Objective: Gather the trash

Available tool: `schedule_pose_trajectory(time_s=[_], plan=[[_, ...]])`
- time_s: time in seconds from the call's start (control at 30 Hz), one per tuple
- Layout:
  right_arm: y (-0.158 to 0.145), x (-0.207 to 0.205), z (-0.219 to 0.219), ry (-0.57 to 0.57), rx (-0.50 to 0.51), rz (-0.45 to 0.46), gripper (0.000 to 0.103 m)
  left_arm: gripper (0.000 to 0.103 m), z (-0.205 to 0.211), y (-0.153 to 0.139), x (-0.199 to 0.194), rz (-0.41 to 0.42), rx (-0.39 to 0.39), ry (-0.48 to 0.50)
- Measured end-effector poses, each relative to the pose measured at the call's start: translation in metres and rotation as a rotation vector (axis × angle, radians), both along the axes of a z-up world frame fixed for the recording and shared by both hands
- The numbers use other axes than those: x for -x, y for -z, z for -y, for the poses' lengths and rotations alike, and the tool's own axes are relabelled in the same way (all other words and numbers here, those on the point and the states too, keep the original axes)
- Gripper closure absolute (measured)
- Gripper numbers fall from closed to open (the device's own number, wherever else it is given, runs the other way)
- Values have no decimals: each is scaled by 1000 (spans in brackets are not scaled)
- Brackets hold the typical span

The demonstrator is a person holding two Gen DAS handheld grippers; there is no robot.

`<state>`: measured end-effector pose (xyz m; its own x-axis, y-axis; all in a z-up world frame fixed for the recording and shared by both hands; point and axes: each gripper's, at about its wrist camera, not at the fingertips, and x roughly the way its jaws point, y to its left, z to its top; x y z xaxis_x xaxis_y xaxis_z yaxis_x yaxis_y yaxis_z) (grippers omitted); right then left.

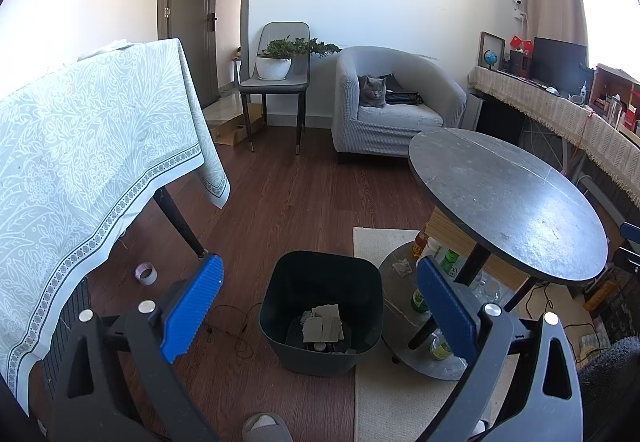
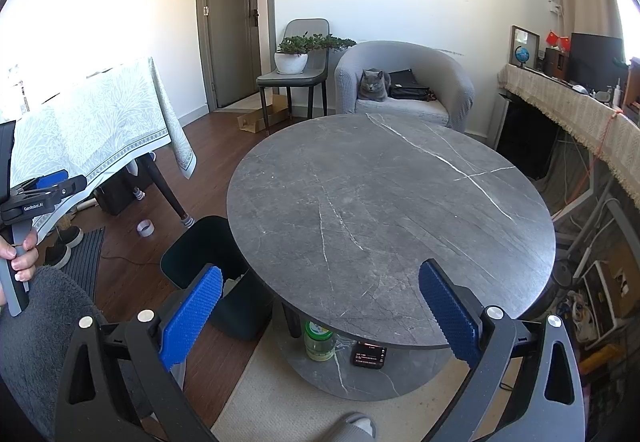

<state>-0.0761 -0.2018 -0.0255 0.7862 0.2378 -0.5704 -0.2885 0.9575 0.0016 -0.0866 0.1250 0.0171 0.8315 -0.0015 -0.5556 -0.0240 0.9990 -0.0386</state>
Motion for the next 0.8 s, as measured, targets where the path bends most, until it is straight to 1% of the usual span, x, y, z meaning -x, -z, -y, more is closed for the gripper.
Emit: schedule_pose_trajectory(time_s=[0.8], plan=[[0, -1, 0, -2, 3, -1, 4, 4, 0, 3, 0, -6, 3, -1]])
